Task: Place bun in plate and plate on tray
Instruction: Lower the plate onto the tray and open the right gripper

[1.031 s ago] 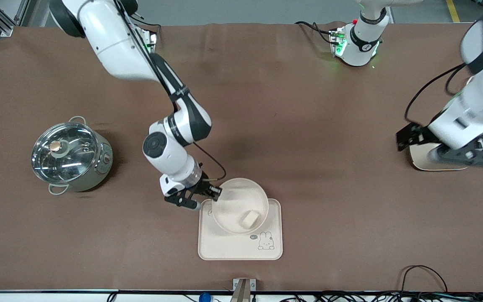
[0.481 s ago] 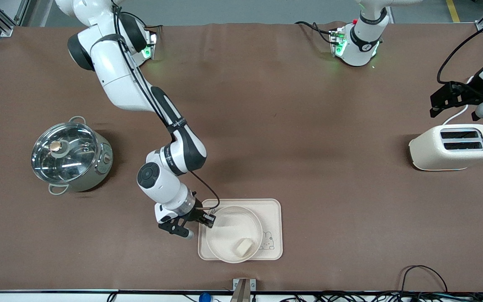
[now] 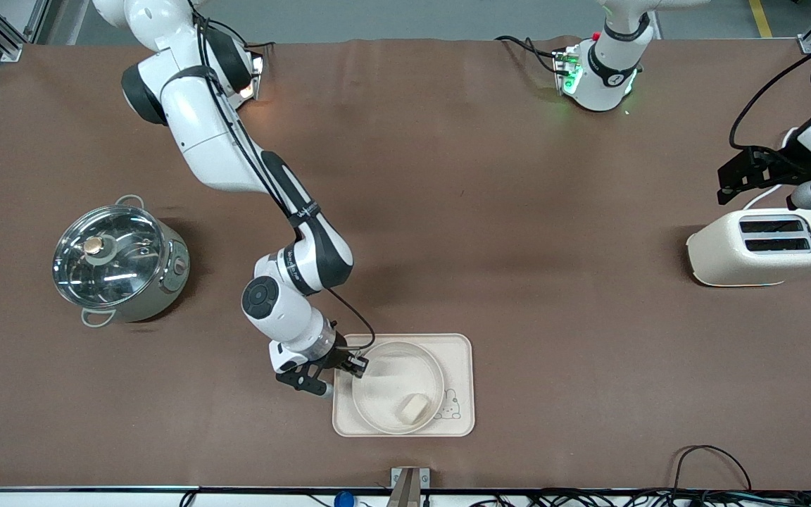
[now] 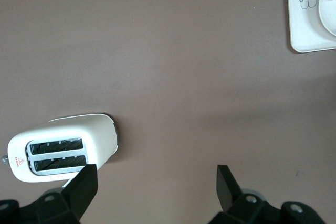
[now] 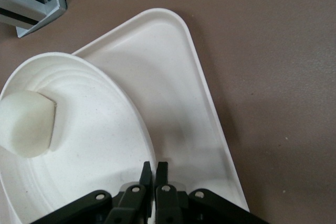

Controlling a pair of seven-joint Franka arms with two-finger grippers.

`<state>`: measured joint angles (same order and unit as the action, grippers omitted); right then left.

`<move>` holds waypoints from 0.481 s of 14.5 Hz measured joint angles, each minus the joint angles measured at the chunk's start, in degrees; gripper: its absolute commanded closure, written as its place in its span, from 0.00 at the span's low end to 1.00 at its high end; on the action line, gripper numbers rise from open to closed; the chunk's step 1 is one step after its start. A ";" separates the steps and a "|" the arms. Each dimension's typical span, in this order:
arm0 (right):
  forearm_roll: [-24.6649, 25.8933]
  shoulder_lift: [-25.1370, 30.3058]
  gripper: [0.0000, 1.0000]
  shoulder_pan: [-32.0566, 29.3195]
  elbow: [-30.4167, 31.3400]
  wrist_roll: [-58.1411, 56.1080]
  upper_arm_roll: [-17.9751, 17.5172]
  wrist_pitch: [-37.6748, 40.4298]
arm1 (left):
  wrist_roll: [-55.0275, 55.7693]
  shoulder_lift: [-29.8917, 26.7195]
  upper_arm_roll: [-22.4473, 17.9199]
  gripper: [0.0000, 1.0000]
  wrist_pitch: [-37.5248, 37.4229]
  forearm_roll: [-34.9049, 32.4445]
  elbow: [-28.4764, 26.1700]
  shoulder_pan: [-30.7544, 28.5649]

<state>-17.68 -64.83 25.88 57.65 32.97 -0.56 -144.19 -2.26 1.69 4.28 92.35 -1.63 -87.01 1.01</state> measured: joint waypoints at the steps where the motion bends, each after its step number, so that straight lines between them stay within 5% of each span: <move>1: 0.00 0.00 0.99 0.01 -0.04 0.00 -0.02 0.02 | 0.01 0.00 0.00 0.00 0.00 0.00 0.02 0.00; 3: 0.00 0.00 0.88 0.02 -0.05 0.00 -0.03 0.08 | 0.01 0.00 0.00 0.00 0.01 0.01 0.02 0.00; 7: 0.00 -0.01 0.37 -0.10 -0.05 0.01 -0.02 0.04 | 0.01 0.00 0.03 0.00 0.01 0.01 0.02 0.07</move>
<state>-17.68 -64.84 25.78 57.60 32.99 -0.58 -144.15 -2.26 1.69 4.31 92.36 -1.62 -86.99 1.08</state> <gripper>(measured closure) 0.714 0.000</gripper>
